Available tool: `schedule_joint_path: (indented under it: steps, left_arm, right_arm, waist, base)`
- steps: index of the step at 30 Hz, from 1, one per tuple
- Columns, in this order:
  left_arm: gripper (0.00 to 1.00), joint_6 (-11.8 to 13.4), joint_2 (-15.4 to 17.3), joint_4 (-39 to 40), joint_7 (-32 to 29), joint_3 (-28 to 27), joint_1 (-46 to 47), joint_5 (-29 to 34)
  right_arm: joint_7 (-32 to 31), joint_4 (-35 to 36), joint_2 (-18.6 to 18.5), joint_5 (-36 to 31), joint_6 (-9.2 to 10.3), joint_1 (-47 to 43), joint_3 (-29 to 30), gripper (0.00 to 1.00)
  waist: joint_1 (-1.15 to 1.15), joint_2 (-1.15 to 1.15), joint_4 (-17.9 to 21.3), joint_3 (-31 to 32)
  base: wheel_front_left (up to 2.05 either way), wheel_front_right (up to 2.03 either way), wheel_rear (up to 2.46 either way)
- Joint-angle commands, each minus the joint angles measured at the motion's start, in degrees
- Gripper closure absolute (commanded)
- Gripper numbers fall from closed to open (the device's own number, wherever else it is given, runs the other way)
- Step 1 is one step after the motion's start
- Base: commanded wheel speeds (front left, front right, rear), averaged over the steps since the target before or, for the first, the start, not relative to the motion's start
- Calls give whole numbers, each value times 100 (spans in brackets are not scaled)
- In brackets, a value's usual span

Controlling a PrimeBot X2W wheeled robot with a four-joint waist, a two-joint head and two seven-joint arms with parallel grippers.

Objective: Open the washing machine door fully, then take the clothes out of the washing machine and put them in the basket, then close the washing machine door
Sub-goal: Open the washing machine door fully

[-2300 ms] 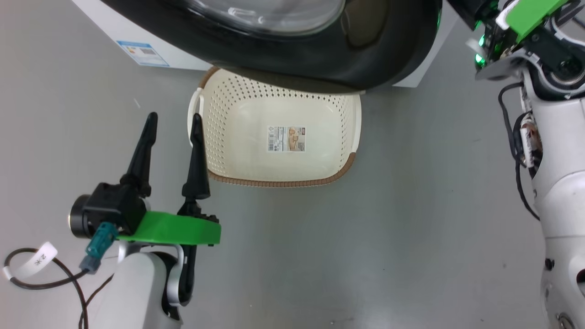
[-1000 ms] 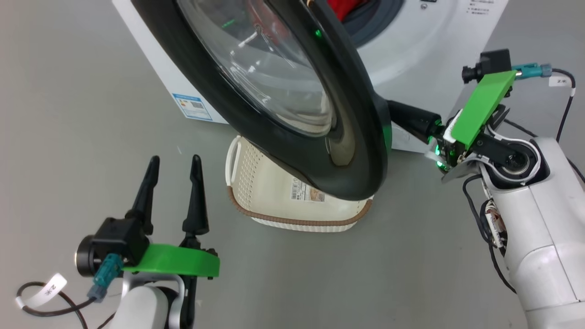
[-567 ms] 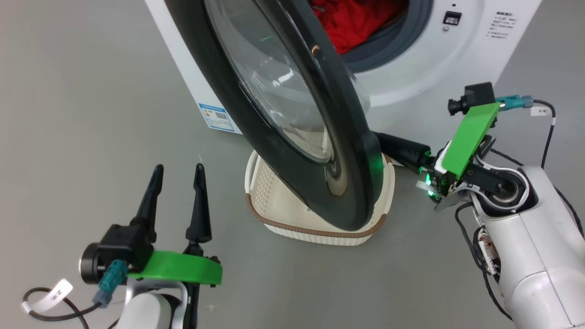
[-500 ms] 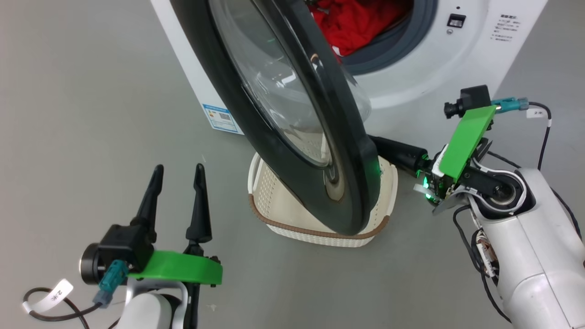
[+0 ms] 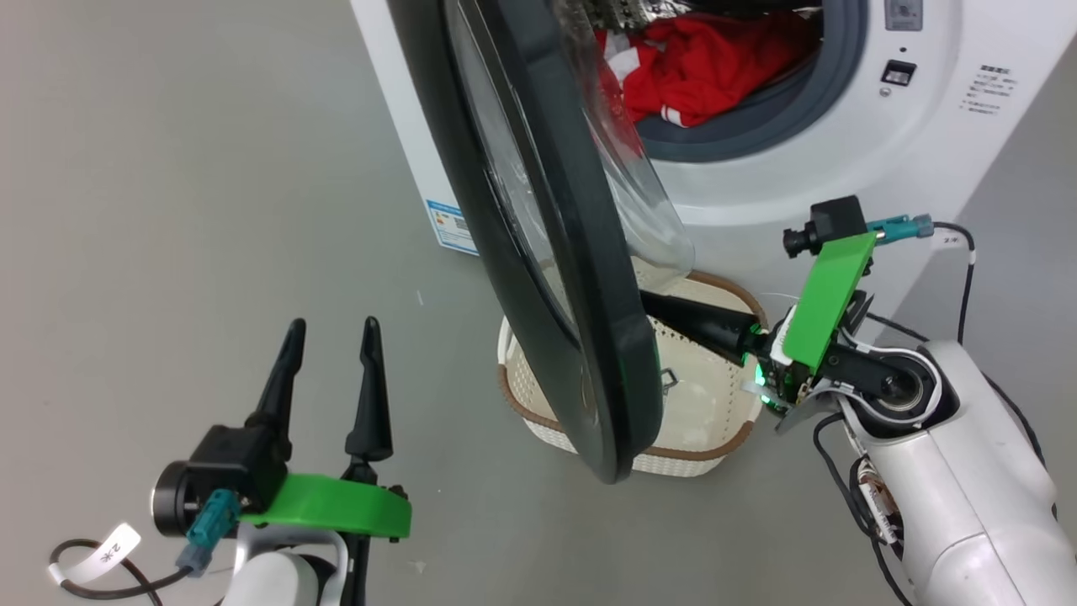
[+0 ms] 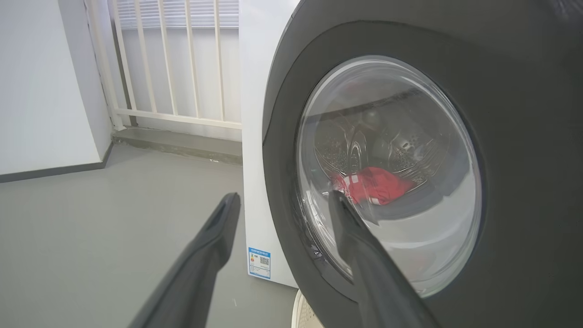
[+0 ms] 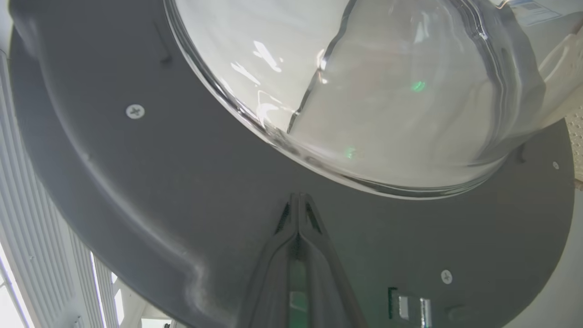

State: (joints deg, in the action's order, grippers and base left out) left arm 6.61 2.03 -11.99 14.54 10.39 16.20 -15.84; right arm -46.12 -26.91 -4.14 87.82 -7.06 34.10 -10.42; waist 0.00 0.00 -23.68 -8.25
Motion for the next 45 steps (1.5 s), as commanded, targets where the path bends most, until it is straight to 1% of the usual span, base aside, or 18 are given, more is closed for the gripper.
schedule_joint_path:
  steps: [1, 23, 45]
  left_arm:
    - [0, 50, 120, 119, 24, -166, -4, -52]
    - [0, 104, 152, 131, -8, -55, -102, -145]
    - [0, 165, 178, 146, -9, 40, -111, -230]
  right_arm:
    - [-6, 193, 126, 73, -43, -11, -154, 100]
    - [129, 275, 126, 434, -43, -120, -963, 100]
    - [285, 195, 118, 675, -43, 35, -1426, 100]
  waist:
    - [0, 0, -80, 46]
    - [0, 0, -542, 173]
    - [0, 0, -741, 123]
  base:
    - [0, 0, 0]
    - [0, 0, 0]
    - [0, 0, 0]
